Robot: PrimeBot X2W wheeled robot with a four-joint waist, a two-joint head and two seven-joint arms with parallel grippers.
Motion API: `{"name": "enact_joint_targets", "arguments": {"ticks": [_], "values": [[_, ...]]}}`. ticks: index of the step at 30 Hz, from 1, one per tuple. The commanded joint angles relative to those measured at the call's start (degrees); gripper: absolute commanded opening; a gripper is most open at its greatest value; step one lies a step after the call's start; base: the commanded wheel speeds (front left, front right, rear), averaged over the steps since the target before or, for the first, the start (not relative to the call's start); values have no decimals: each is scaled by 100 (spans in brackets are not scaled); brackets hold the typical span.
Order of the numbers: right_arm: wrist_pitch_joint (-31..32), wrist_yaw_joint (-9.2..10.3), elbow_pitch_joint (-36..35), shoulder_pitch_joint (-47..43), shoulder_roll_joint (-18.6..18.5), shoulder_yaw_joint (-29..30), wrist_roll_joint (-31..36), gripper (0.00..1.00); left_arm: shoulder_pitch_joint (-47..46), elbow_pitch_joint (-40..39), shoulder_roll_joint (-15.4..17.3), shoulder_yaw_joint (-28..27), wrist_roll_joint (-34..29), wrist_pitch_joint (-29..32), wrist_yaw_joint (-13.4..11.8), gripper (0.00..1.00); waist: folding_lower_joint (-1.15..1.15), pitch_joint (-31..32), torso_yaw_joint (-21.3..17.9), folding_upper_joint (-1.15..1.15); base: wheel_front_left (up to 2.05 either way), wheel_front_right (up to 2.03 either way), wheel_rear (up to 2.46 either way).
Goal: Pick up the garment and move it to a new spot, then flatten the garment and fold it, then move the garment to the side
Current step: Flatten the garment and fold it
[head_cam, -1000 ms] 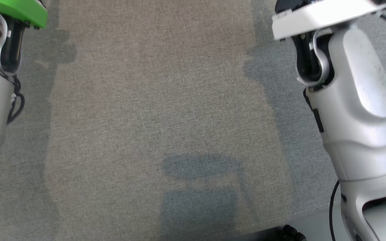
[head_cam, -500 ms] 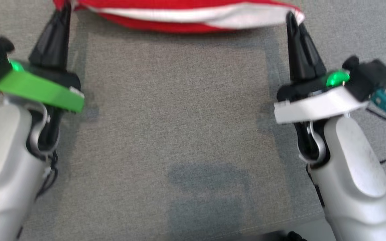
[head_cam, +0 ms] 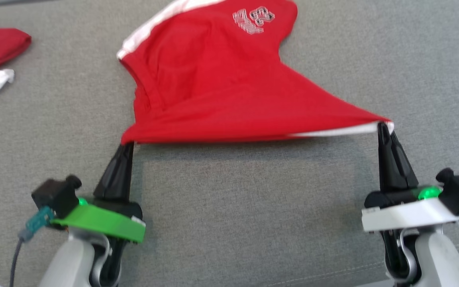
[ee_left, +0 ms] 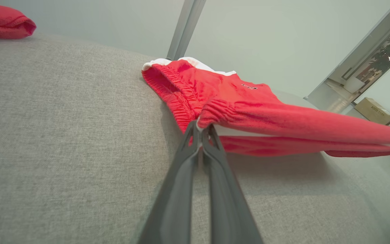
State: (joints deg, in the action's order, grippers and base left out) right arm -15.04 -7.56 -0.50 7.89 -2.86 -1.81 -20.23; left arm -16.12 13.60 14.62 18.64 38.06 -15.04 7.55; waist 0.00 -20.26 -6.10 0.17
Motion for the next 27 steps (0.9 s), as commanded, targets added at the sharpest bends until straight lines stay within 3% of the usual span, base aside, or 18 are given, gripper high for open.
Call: {"name": "enact_joint_targets", "arguments": {"ticks": [1, 4, 19, 27], "values": [[-18, 15, -76, -255, -16, 69, -63, 0, 332, -68, -48, -160, -119, -22, -21, 0, 0, 507, 57, -17, 0, 0, 0], [-20, 17, -203, -670, -20, 83, -164, 0, 820, -292, -248, -366, -173, -23, -22, 0, 0, 760, 77, -17, 0, 0, 0], [-22, 17, -741, -1904, -16, -163, -244, 0, 2416, -1196, -492, -712, -461, -23, -21, 0, 0, 1324, -3, -17, 0, 0, 0], [-22, 16, -647, -1795, -14, -122, -216, 0, 2369, -1196, -472, -530, -268, -23, -21, 0, 0, 1294, 76, -17, 0, 0, 0]]}}
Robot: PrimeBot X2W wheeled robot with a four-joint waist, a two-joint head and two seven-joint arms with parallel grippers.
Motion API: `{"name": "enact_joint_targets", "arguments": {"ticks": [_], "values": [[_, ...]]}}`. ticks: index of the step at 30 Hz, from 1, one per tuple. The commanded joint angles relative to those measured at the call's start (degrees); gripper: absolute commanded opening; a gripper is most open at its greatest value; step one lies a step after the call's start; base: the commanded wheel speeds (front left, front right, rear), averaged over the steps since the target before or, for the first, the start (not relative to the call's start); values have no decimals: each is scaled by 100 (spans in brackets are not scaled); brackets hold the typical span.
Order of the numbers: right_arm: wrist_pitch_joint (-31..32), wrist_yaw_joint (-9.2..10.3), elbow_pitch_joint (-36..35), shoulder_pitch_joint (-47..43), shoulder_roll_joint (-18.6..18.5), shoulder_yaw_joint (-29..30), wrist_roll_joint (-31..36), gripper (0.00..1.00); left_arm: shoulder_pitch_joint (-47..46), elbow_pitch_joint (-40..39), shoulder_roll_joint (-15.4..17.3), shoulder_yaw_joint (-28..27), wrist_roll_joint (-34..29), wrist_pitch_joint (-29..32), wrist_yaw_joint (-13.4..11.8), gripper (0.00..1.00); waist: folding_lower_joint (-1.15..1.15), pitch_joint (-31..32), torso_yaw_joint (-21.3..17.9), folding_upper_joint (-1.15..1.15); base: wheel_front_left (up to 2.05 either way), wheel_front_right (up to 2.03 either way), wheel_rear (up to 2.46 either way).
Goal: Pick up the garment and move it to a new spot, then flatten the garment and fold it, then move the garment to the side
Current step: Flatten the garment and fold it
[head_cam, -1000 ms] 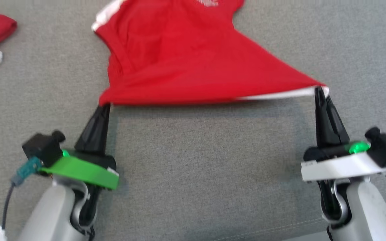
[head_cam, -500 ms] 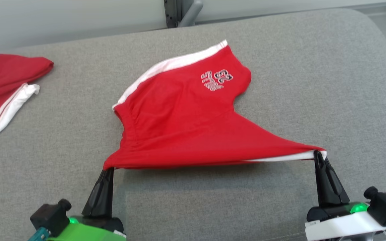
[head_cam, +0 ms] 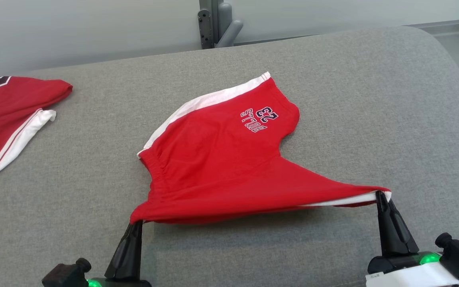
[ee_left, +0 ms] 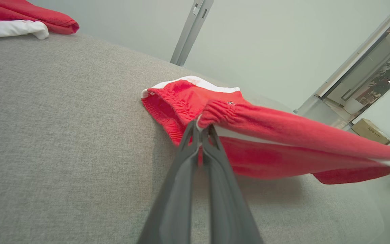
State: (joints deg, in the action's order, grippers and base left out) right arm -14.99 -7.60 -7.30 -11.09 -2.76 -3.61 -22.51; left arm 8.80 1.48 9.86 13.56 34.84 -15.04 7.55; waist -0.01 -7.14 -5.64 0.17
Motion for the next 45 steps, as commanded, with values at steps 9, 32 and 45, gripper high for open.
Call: {"name": "enact_joint_targets", "arguments": {"ticks": [9, 32, 45], "values": [[-23, 16, 578, 970, -23, 197, 314, 0, -1135, 684, -275, 157, 222, -23, -20, 0, 1, -233, 329, -17, 0, 0, 0], [74, 15, 4243, 5163, -1203, -583, 310, 0, -4760, 3797, -686, 1300, 843, -18, -520, 0, 1, -1378, 1230, -17, 0, 0, 0], [-2, 15, 6251, 6654, -1247, -1108, 497, 0, -5375, 4141, -687, 1935, 1044, -21, -831, 0, 1, -1663, 1506, -17, 0, 0, 0]]}}
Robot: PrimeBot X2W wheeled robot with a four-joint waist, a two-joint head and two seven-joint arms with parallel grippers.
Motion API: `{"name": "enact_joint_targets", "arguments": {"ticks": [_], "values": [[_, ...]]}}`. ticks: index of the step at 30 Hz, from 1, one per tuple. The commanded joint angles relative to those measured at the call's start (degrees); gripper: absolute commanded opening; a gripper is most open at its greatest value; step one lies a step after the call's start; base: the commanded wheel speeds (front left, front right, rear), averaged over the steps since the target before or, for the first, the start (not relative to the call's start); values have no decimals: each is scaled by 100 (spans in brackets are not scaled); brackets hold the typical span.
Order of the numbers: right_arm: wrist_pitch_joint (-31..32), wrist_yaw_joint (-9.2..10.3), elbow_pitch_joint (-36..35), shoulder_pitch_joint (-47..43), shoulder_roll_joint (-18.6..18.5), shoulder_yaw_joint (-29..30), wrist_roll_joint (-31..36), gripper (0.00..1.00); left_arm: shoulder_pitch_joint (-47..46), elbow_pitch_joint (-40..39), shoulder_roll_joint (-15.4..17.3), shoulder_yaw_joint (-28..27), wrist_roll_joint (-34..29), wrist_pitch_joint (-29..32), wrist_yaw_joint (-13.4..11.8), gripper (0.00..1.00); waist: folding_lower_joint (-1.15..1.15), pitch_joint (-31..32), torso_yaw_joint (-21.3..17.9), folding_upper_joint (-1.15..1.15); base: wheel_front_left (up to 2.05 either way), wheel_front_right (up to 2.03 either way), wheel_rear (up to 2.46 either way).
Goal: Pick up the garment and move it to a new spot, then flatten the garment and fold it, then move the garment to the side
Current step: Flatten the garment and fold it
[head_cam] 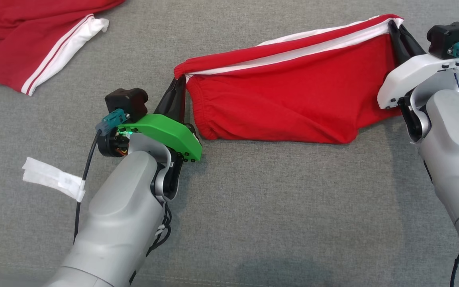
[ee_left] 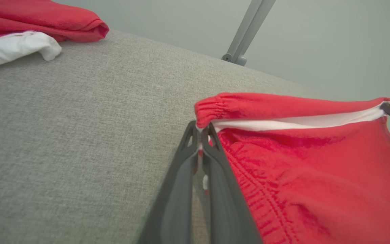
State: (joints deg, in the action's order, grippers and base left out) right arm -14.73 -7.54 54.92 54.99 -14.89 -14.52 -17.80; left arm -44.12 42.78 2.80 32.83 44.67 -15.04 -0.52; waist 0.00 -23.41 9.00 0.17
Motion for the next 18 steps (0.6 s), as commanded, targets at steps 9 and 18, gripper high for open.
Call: {"name": "enact_joint_targets", "arguments": {"ticks": [9, 18], "values": [[-45, 10, 777, 507, -69, -233, 172, 62, -293, -106, 19, 321, -4, -21, -176, 100, 0, -40, 162, -17, 0, 0, 0], [-50, 10, 615, 446, -257, 103, 315, 100, 537, -1226, 19, 0, -696, -14, -198, 100, 0, 78, 300, -17, 0, 0, 0]]}}
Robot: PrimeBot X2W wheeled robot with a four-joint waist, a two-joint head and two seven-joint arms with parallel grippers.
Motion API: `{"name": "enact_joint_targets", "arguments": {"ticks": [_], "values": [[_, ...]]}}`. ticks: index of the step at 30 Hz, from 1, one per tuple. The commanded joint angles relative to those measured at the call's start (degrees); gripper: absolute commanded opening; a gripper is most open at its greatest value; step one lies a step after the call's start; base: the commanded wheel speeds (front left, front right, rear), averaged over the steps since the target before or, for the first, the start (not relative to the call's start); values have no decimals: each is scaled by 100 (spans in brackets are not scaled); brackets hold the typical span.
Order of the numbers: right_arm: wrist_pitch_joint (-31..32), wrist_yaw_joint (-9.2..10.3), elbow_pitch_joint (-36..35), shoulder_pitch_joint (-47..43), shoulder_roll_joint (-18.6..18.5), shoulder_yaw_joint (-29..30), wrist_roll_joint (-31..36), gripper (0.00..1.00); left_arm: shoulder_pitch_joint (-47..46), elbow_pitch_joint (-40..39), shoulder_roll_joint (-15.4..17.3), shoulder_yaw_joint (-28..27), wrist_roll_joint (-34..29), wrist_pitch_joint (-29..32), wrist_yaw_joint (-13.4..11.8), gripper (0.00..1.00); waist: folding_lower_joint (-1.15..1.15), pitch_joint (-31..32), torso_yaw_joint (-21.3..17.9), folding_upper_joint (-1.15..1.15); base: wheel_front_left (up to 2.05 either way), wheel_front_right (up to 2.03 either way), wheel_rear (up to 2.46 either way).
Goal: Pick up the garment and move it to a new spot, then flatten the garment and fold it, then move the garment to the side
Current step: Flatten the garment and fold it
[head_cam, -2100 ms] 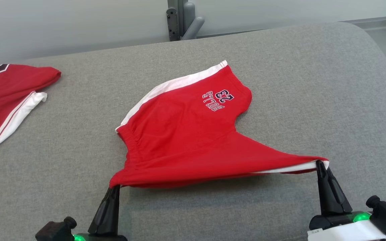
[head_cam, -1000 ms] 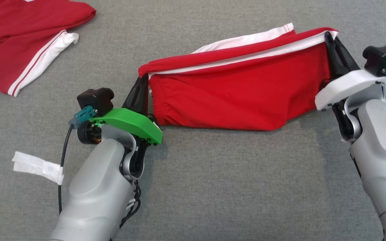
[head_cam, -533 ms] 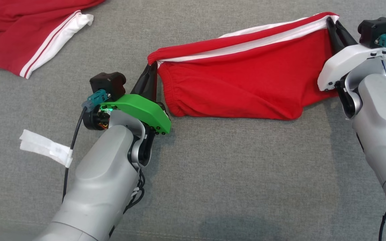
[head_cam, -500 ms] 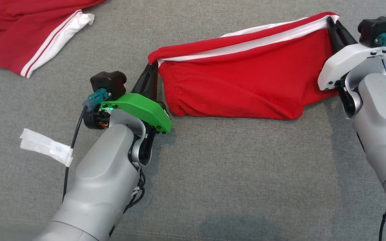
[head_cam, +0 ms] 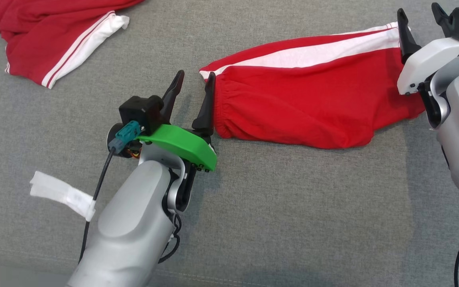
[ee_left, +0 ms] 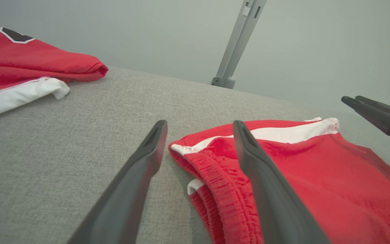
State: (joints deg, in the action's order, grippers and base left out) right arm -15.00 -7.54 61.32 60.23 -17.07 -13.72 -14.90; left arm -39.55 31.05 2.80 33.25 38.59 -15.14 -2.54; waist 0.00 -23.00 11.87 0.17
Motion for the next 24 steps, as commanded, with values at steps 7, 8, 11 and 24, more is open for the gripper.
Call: {"name": "enact_joint_targets", "arguments": {"ticks": [7, 8, 11, 24], "values": [[-23, 10, -229, -348, -2, 86, -88, 100, 898, -875, 29, -627, -748, -3, 43, 100, 0, 256, -79, -17, 0, 0, 0], [-23, 10, -236, -422, 4, 44, -107, 100, 1043, -1018, 37, -739, -874, -3, 47, 100, 0, 301, -104, -17, 0, 0, 0], [-20, 10, -103, -615, 21, -88, -267, 100, 1474, -1395, 42, -1100, -1062, -4, 86, 100, 0, 432, -172, -17, 0, 0, 0], [899, 10, 594, -784, 59, -585, -1171, 100, 2587, -2182, 20, -2045, -1421, -3, 150, 100, 0, 533, -16, -17, 0, 0, 0]]}}
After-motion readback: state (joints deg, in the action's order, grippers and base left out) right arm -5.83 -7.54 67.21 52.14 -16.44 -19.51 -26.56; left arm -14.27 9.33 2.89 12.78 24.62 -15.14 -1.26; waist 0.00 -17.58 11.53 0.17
